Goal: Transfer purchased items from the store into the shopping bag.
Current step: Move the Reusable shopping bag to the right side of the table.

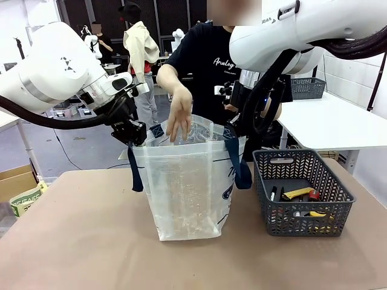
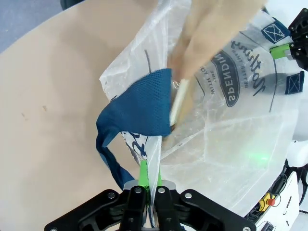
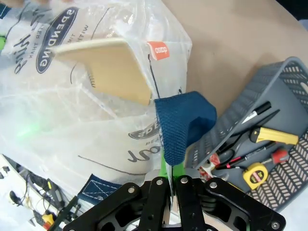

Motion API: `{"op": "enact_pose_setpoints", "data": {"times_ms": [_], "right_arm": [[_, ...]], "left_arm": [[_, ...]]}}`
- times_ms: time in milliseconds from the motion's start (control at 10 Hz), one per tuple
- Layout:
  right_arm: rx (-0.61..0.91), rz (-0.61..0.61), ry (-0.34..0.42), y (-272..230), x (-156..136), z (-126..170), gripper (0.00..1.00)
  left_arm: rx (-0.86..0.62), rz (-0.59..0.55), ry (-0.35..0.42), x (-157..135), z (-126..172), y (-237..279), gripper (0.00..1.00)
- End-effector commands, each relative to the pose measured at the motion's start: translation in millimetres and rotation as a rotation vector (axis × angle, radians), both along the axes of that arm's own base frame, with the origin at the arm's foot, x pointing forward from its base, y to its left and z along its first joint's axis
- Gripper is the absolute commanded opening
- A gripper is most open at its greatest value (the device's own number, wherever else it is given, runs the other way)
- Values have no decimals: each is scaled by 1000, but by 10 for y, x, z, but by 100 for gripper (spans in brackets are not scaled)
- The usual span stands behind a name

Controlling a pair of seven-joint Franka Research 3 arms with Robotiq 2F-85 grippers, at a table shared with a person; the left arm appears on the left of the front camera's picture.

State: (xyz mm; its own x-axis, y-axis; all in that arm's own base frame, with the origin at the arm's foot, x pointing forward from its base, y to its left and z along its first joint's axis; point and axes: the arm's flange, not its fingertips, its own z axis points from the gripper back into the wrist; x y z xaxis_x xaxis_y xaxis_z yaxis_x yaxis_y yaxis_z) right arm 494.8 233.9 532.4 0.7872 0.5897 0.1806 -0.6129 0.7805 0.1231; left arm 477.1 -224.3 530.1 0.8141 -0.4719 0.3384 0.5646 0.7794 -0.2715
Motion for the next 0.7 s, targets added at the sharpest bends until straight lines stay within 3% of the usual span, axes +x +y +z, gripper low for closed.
{"op": "enact_pose_setpoints", "data": {"times_ms": [0, 600], "right_arm": [[0, -2, 1, -8, 3, -3, 0], [0, -2, 1, -8, 3, -3, 0]], "left_arm": [[3, 5, -7, 4, 14, 4, 0], [3, 5, -7, 4, 14, 4, 0]]}}
